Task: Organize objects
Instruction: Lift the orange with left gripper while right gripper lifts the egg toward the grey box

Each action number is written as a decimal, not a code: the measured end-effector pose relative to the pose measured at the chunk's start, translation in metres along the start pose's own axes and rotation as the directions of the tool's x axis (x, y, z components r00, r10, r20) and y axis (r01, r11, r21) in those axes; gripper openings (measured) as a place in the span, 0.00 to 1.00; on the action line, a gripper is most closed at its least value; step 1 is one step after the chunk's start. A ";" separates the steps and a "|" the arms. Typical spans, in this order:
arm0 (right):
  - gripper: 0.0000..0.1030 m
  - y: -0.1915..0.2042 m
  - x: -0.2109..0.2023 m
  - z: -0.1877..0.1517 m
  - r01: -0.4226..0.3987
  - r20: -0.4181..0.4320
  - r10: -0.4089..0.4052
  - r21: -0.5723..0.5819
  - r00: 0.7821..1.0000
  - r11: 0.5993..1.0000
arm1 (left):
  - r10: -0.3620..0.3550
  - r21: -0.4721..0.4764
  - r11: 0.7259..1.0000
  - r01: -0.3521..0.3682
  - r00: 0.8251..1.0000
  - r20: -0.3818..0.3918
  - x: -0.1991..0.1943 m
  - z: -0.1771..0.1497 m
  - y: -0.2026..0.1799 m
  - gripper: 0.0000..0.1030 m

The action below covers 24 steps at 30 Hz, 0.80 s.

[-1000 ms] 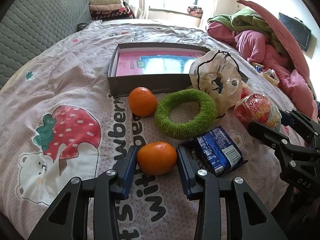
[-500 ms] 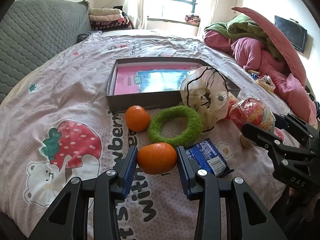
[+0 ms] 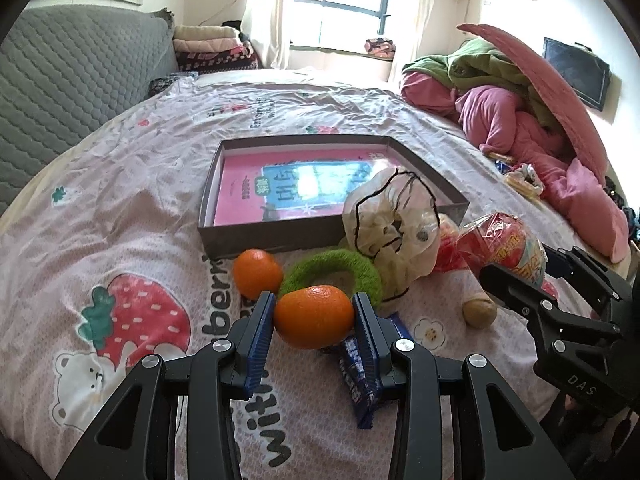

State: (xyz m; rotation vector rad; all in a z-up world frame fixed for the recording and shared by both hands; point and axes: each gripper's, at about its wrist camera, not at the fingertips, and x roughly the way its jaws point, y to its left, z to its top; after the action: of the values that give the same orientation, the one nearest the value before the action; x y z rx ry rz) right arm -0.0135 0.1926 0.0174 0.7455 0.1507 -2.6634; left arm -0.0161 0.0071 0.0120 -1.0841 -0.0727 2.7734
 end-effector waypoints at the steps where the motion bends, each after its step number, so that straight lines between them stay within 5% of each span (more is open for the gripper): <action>1: 0.52 -0.001 0.000 0.001 0.004 0.001 -0.004 0.004 1.000 1.000 | -0.002 0.002 1.000 0.002 1.000 0.002 0.000 0.002 0.000 0.39; 24: 0.52 -0.014 0.004 0.017 0.047 0.021 -0.047 0.021 0.999 0.999 | -0.005 0.010 1.000 0.004 1.000 0.028 0.015 0.032 -0.004 0.39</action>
State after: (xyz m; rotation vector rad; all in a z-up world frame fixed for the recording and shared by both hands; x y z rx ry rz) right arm -0.0299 0.2005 0.0294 0.7280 0.1370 -2.7206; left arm -0.0483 0.0143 0.0260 -1.0413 -0.0642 2.7821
